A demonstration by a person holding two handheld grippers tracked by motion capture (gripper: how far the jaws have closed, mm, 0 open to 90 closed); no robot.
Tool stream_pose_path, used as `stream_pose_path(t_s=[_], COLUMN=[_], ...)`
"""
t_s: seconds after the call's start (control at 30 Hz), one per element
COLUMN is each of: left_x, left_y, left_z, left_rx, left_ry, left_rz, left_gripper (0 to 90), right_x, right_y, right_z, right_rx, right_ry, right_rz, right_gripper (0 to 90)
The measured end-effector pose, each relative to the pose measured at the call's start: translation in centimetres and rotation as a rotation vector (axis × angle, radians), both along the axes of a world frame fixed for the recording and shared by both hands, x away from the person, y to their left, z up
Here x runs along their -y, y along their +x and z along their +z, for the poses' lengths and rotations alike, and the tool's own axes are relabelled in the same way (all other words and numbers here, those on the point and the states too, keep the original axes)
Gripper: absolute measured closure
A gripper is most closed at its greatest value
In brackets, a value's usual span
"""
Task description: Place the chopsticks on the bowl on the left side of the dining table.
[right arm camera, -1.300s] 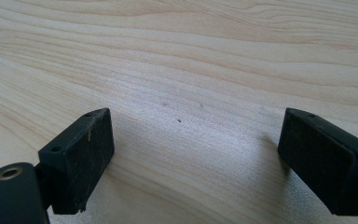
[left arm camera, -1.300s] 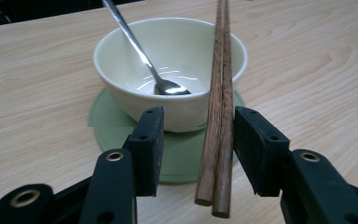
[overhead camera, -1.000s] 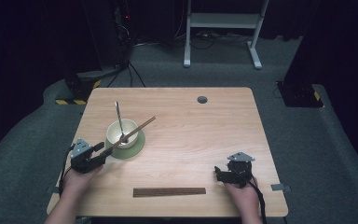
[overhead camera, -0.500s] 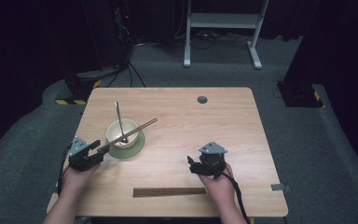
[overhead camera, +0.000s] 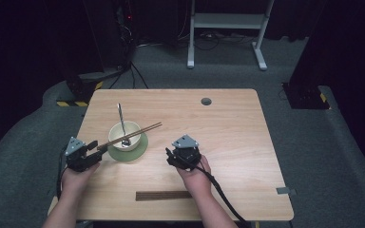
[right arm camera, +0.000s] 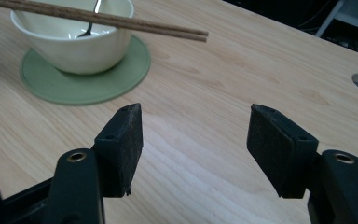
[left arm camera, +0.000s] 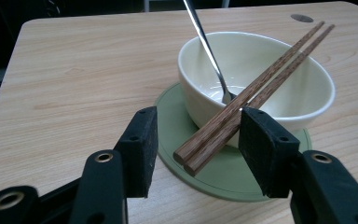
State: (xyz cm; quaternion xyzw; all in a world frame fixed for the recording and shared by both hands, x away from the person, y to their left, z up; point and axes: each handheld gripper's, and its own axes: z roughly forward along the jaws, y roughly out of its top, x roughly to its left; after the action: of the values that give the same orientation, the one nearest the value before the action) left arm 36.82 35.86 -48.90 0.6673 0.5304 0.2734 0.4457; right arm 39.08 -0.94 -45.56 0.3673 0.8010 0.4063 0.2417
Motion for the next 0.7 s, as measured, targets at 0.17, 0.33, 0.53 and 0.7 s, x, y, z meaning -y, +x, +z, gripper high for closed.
stream_pose_path(t_s=[0.17,0.33,0.53,0.7], left_x=[-0.3,-0.6,-0.8,-1.0], left_y=[0.4,1.0,1.2,1.5], left_z=[-0.1,-0.3,-0.2,0.0], left_rx=[-0.024,-0.041,-0.022,-0.017], left_ry=[-0.012,-0.020,-0.016,-0.038], left_rz=[0.035,0.081,0.096,0.131], left_gripper=[46.2,46.1,48.2,50.3], right_x=[-1.7,-2.6,-3.6,-4.1], right_y=[0.7,1.4,2.3,3.2], right_z=[0.0,0.0,-0.2,-0.6], right_rx=[-0.012,0.003,0.024,0.009], right_ry=[0.011,0.025,0.038,0.038], right_rz=[-0.002,-0.010,-0.014,-0.043], right_gripper=[36.8,41.1,49.0,52.5])
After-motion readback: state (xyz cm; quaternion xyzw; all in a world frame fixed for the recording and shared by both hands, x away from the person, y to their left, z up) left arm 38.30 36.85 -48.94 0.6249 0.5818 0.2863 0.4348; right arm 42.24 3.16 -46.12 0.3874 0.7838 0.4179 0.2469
